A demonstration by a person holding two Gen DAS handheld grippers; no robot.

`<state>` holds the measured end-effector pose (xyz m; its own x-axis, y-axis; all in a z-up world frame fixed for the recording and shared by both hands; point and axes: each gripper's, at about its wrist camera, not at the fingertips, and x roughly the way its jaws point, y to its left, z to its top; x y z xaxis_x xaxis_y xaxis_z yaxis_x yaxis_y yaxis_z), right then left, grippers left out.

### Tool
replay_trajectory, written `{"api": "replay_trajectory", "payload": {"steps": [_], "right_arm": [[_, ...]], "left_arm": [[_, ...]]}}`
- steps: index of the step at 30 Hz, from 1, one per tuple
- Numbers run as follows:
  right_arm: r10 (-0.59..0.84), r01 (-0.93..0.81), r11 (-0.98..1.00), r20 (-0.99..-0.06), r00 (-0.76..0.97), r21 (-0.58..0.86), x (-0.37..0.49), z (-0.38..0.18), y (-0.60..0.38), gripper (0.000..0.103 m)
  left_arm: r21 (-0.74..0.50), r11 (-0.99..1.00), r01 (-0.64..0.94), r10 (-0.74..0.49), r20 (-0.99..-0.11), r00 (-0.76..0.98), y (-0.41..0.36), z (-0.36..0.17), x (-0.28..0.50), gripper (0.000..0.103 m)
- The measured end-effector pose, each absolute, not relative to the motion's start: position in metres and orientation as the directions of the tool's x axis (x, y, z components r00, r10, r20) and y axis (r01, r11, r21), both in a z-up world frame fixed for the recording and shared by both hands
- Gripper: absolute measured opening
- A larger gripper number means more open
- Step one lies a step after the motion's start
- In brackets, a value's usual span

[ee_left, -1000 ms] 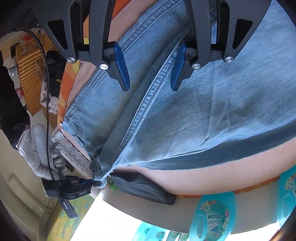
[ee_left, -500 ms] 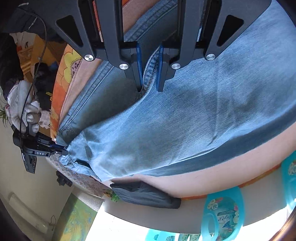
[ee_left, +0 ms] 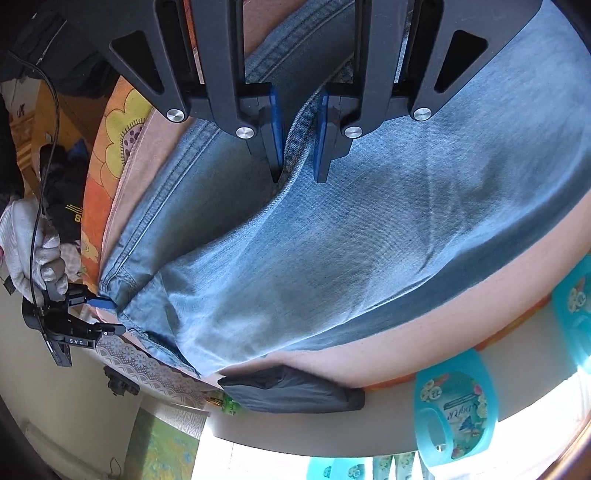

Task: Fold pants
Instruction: 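Grasp the waistband with the right gripper and fold it over while the left gripper pinches the jeans, then hold the folded waistband with both grippers, then open both grippers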

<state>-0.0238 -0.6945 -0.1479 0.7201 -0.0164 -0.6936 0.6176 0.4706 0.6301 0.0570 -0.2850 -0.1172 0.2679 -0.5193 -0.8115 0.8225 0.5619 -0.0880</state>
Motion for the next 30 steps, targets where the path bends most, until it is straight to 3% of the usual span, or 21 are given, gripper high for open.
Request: {"api": "replay_trajectory", "payload": {"steps": [4,5,6,7,9,10,12,14,22,30], "right_arm": [[-0.025,0.616,0.457,-0.683,0.73,0.642,-0.019,-0.147,-0.701,0.059],[-0.025,0.616,0.451,-0.681,0.732,0.646,-0.016,-0.148,-0.703,0.055],[-0.023,0.617,0.442,-0.679,0.734,0.652,-0.013,-0.15,-0.705,0.047],[-0.018,0.614,0.435,-0.676,0.737,0.658,-0.011,-0.151,-0.705,0.041],[-0.017,0.604,0.454,-0.672,0.741,0.655,-0.007,-0.147,-0.704,0.011],[-0.028,0.6,0.477,-0.672,0.74,0.642,-0.005,-0.142,-0.702,0.01],[-0.052,0.587,0.515,-0.66,0.749,0.625,-0.005,-0.128,-0.698,0.007],[-0.066,0.573,0.534,-0.645,0.761,0.622,-0.008,-0.114,-0.697,0.006],[-0.099,0.526,0.618,-0.607,0.789,0.584,-0.04,-0.069,-0.685,0.005],[-0.093,0.601,0.524,-0.661,0.744,0.603,-0.073,-0.118,-0.685,0.004]], "left_arm": [[-0.074,0.567,0.82,-0.512,-0.812,0.28,-0.289,-0.117,0.057,0.016],[-0.071,0.57,0.819,-0.511,-0.81,0.286,-0.29,-0.117,0.057,0.02],[-0.067,0.576,0.815,-0.508,-0.81,0.293,-0.291,-0.117,0.058,0.032],[-0.066,0.582,0.81,-0.508,-0.808,0.299,-0.292,-0.118,0.059,0.037],[-0.065,0.578,0.813,-0.515,-0.802,0.302,-0.294,-0.12,0.06,0.037],[-0.058,0.576,0.815,-0.516,-0.8,0.307,-0.295,-0.12,0.06,0.036],[-0.061,0.569,0.82,-0.529,-0.791,0.308,-0.295,-0.12,0.06,0.011],[-0.068,0.566,0.822,-0.541,-0.783,0.308,-0.294,-0.116,0.06,0.007],[-0.065,0.517,0.854,-0.607,-0.731,0.312,-0.281,-0.082,0.045,0.005],[-0.071,0.461,0.884,-0.572,-0.785,0.236,-0.282,-0.104,0.026,0.005]]}}
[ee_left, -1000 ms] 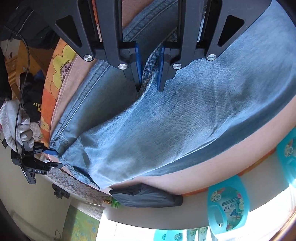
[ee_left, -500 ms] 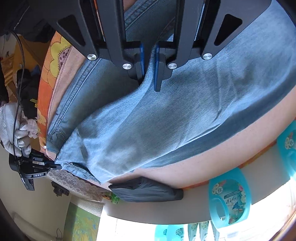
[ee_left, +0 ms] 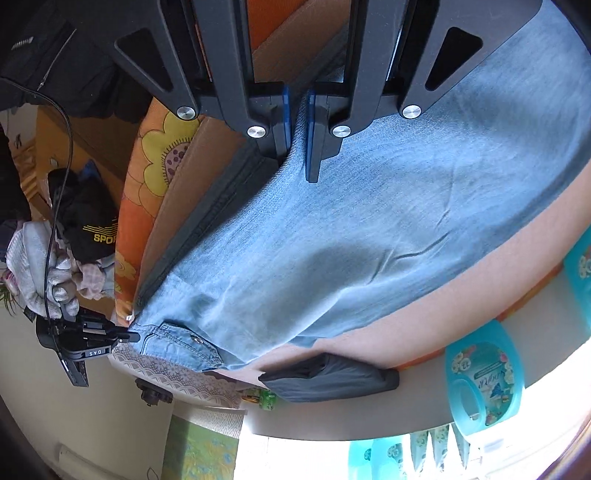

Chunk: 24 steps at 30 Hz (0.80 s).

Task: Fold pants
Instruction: 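Hold the folded waistband with both grippers, then open both grippers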

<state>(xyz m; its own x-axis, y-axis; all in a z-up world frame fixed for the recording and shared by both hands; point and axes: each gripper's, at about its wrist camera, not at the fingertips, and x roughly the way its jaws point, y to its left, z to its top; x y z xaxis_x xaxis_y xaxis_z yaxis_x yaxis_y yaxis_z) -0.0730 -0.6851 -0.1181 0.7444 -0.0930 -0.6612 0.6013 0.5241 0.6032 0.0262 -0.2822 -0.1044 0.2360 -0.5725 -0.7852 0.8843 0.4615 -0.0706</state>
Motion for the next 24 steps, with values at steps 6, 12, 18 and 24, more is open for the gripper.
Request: {"api": "replay_trajectory", "payload": {"steps": [6,12,18,24], "right_arm": [[-0.09,0.622,0.519,-0.686,0.722,0.586,-0.076,-0.134,-0.686,0.004],[-0.087,0.633,0.517,-0.701,0.708,0.575,-0.071,-0.142,-0.688,0.004],[-0.08,0.639,0.524,-0.715,0.695,0.562,-0.069,-0.143,-0.688,0.004],[-0.073,0.643,0.515,-0.718,0.692,0.568,-0.074,-0.14,-0.691,0.004]], "left_arm": [[-0.08,0.457,0.886,-0.569,-0.792,0.221,-0.281,-0.106,0.023,0.005],[-0.067,0.441,0.895,-0.553,-0.806,0.212,-0.282,-0.111,0.02,0.005],[-0.082,0.442,0.893,-0.548,-0.813,0.196,-0.284,-0.11,0.019,0.005],[-0.106,0.432,0.896,-0.541,-0.825,0.163,-0.279,-0.11,0.018,0.016]]}}
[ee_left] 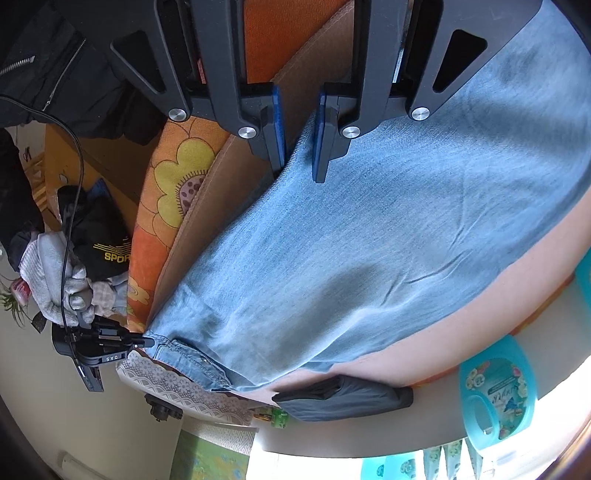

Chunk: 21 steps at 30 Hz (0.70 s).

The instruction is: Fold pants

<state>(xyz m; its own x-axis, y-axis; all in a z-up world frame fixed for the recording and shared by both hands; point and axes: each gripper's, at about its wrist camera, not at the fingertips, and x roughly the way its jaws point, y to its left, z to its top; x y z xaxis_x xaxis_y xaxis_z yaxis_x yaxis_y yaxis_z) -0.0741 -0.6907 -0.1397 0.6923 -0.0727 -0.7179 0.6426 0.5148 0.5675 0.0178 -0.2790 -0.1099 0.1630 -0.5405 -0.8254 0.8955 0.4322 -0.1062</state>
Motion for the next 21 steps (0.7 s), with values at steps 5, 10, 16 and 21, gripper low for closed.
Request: {"api": "replay_trajectory", "payload": {"steps": [5,10,16,21], "right_arm": [[-0.113,0.668,0.535,-0.74,0.663,0.517,-0.085,-0.131,-0.687,0.009],[-0.218,0.661,0.601,-0.703,0.677,0.45,-0.1,-0.091,-0.683,0.01],[-0.229,0.557,0.713,-0.61,0.759,0.426,-0.079,-0.046,-0.684,0.043],[-0.133,0.375,0.871,-0.582,0.802,0.318,-0.018,-0.021,-0.681,0.043]], "left_arm": [[-0.156,0.443,0.883,-0.556,-0.82,0.134,-0.266,-0.099,0.017,0.018],[-0.162,0.466,0.87,-0.588,-0.792,0.167,-0.254,-0.071,0.027,0.028],[-0.148,0.496,0.856,-0.616,-0.754,0.227,-0.271,-0.045,0.061,0.029],[-0.165,0.491,0.855,-0.641,-0.733,0.227,-0.307,-0.035,0.099,0.042]]}}
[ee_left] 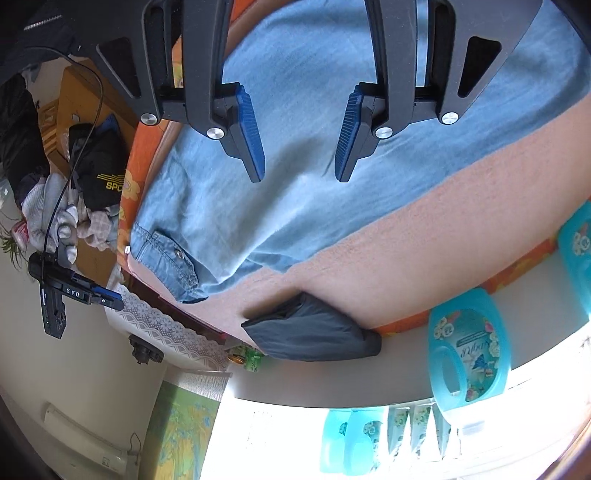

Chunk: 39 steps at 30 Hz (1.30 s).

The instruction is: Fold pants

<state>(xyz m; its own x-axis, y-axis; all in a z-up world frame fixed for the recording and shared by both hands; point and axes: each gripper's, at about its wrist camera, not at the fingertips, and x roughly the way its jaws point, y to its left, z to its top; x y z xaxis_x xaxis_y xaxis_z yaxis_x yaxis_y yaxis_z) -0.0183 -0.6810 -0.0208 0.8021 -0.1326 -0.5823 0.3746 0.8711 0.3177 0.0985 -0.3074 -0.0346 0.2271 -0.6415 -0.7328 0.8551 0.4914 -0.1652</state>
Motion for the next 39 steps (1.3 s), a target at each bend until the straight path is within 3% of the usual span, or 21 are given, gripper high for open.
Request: {"api": "replay_trajectory", "payload": {"steps": [4,6,15,23,29,31,33,39], "right_arm": [[-0.026,0.24,0.931,-0.61,0.792,0.273,0.041,-0.02,-0.687,0.046],[0.074,0.141,0.95,-0.639,0.765,0.28,0.073,-0.03,-0.689,0.068],[0.157,-0.119,0.986,-0.873,0.461,0.115,0.176,-0.105,-0.687,0.068],[0.283,-0.245,0.948,-0.887,0.365,0.202,0.186,-0.126,-0.686,0.068],[0.3,-0.27,0.94,-0.885,0.357,0.21,0.188,-0.128,-0.688,0.068],[0.296,-0.29,0.936,-0.89,0.347,0.198,0.189,-0.123,-0.688,0.068],[0.268,-0.299,0.94,-0.897,0.351,0.164,0.189,-0.117,-0.691,0.068],[0.298,-0.311,0.927,-0.913,0.278,0.208,0.193,-0.123,-0.702,0.072]], "left_arm": [[-0.209,0.456,0.865,-0.656,-0.736,0.168,-0.347,-0.039,0.127,0.044],[-0.204,0.448,0.871,-0.645,-0.748,0.156,-0.369,-0.048,0.14,0.047],[-0.277,0.379,0.883,-0.602,-0.799,0.008,-0.448,-0.098,0.178,0.047],[-0.343,0.318,0.884,-0.59,-0.801,-0.099,-0.478,-0.118,0.188,0.053],[-0.314,0.282,0.907,-0.594,-0.799,-0.092,-0.481,-0.124,0.179,0.053],[-0.306,0.282,0.909,-0.601,-0.795,-0.082,-0.479,-0.123,0.177,0.049],[-0.311,0.28,0.908,-0.598,-0.796,-0.089,-0.479,-0.125,0.176,0.025],[-0.274,0.282,0.919,-0.622,-0.782,-0.042,-0.469,-0.118,0.171,0.014]]}}
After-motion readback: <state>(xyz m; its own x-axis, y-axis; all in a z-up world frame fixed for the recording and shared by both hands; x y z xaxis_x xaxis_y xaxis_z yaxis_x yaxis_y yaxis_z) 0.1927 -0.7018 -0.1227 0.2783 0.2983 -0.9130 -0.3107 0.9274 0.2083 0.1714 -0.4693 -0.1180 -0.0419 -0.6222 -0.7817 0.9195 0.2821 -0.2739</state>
